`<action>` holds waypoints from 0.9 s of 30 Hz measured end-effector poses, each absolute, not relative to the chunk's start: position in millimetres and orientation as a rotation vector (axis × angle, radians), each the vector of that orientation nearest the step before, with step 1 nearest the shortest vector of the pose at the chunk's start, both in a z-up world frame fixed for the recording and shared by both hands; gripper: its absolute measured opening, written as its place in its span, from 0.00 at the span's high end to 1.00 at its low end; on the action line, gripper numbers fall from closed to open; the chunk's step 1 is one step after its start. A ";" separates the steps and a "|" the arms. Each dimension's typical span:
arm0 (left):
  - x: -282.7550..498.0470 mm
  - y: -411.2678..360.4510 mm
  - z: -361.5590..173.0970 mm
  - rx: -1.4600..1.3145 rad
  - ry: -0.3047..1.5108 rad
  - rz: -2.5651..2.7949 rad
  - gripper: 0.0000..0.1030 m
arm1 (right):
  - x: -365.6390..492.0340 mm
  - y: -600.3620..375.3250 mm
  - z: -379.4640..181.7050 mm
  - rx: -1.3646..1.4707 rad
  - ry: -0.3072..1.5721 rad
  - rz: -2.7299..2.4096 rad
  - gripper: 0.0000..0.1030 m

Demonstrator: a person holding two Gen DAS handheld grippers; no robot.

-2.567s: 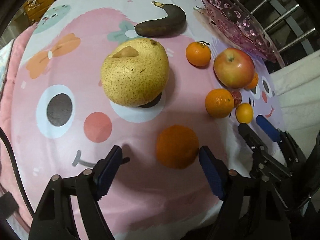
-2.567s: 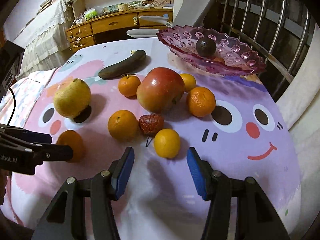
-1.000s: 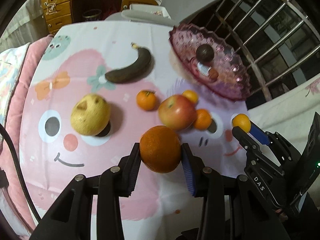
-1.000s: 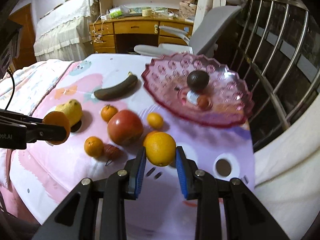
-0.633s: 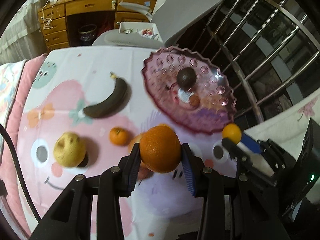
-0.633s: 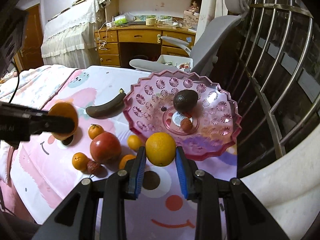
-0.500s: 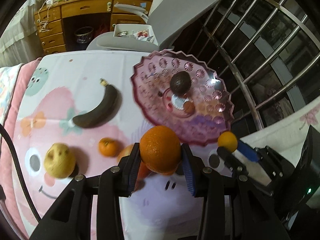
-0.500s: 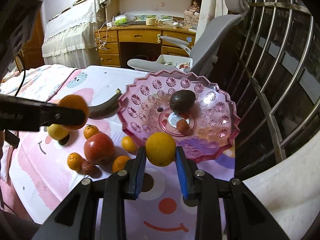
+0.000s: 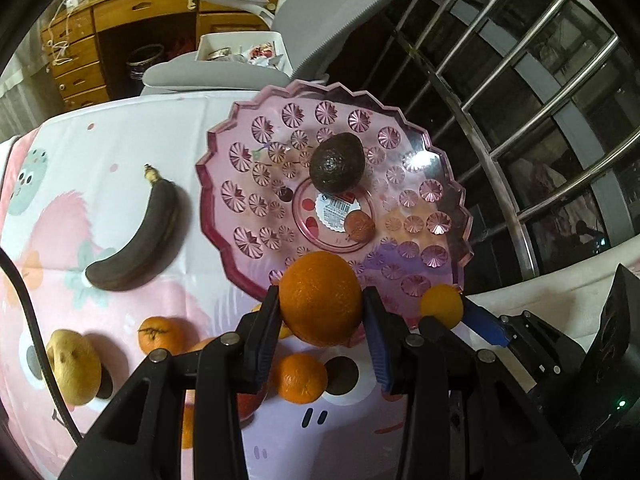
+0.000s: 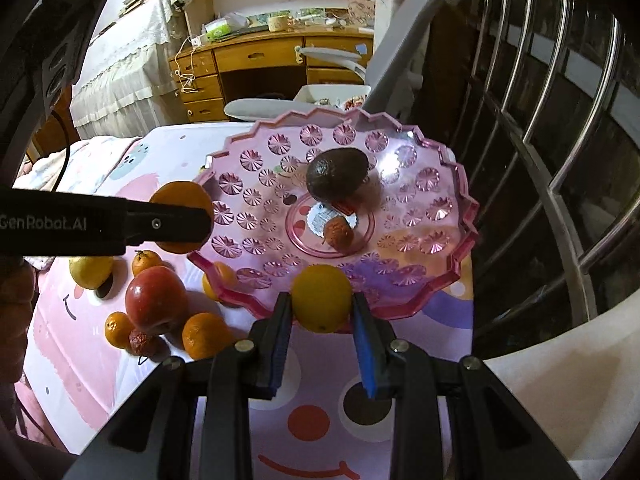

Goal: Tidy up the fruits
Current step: 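Carry the mandarin and yellow citrus into the pink bowl and open both grippers, then withdraw both open tools from the bowl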

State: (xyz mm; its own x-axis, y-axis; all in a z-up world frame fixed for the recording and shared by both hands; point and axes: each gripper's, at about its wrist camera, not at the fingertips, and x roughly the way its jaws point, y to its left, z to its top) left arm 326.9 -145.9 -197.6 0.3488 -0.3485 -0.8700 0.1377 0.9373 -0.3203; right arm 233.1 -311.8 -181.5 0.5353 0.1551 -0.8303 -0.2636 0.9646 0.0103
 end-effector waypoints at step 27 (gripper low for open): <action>312.6 -119.5 -197.3 -0.271 1.214 -0.198 0.39 | 235.4 -322.7 -185.2 0.022 1.030 0.295 0.60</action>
